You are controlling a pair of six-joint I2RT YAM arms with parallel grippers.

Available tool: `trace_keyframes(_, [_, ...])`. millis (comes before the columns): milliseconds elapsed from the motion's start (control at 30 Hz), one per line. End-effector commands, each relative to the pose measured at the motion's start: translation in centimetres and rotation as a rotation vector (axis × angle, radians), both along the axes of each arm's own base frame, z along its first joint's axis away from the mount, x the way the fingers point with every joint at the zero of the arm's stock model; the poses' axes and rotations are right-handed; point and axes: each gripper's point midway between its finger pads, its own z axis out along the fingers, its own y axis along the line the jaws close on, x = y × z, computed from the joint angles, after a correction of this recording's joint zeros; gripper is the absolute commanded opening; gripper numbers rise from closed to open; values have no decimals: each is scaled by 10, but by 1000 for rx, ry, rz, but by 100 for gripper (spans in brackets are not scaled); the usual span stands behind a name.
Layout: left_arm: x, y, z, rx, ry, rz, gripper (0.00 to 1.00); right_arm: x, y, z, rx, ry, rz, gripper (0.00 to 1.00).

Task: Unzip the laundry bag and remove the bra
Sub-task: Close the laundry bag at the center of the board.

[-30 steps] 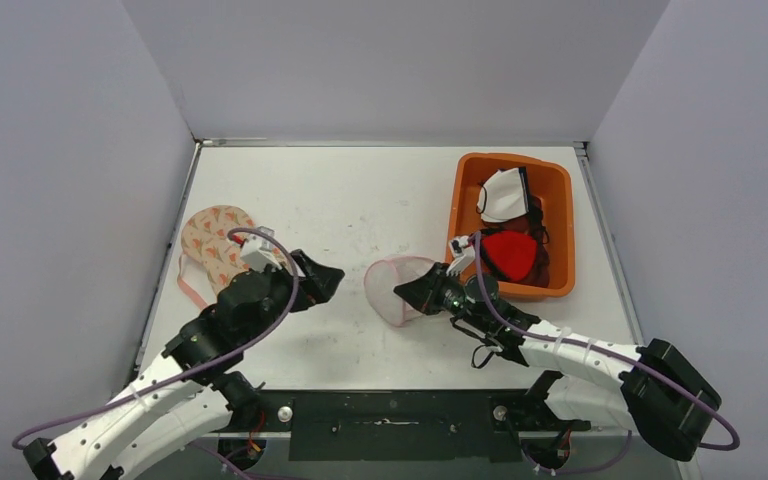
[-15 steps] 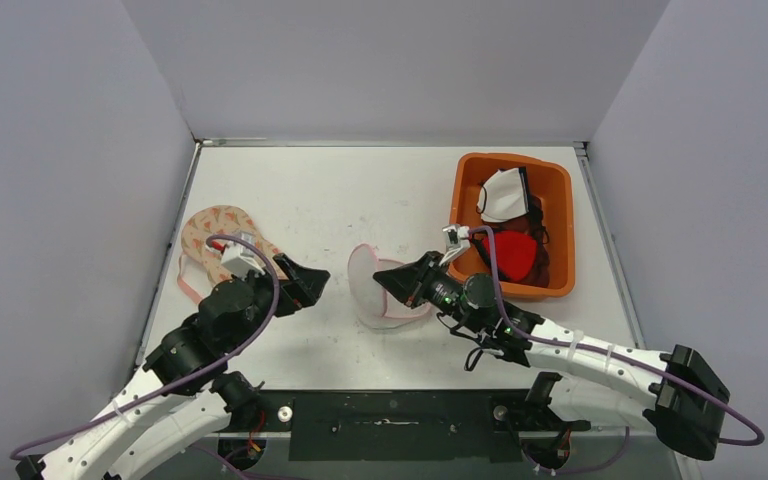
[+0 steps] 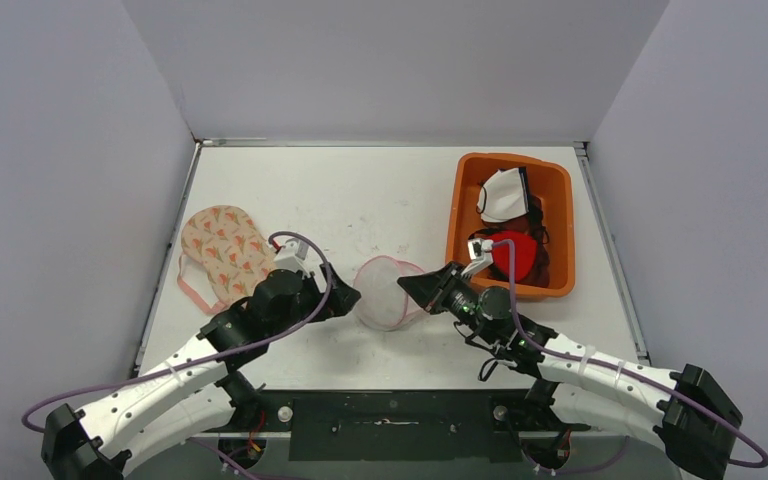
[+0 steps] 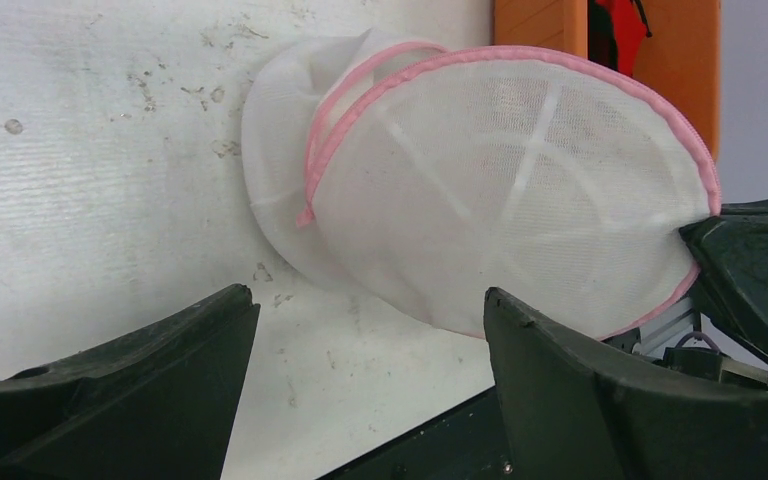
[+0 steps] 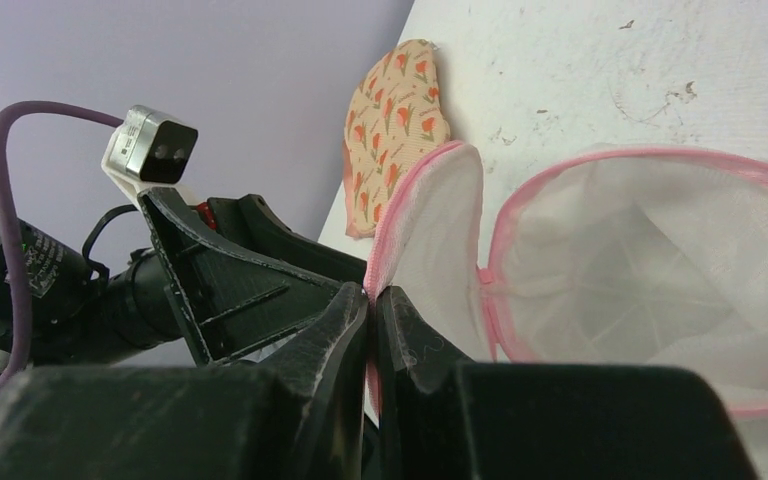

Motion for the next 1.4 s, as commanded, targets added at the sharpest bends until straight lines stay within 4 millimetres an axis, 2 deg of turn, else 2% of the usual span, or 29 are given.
trace_keyframes(0, [14,-25,29,-84,-91,-52,81,-2,-4,33,122,-60,10,5])
trace_keyframes(167, [19,-39,32,-139,-78,-69,83,-16,-11,51,232,-114,71,5])
trace_keyframes(267, [19,-38,32,-143,-70,-64,83,-23,-16,63,314,-142,105,5])
trace_keyframes(467, [16,-1,64,-133,-164,41,83,-28,-6,75,352,-145,144,5])
trace_keyframes(633, [8,22,76,-108,-192,82,84,-35,19,76,334,-136,193,5])
trace_keyframes(833, [2,29,68,-96,-172,88,84,-43,42,82,345,-141,244,5])
trace_keyframes(933, [2,32,69,-98,-181,98,84,-44,48,96,335,-170,250,5])
trace_keyframes(1133, [2,32,73,-91,-188,92,85,-39,43,121,257,-254,206,5])
trace_keyframes(1233, [1,27,66,-97,-166,72,85,-36,41,117,222,-256,186,5])
trace_keyframes(1367, [-3,21,49,-103,-126,51,85,-34,40,94,202,-220,174,5])
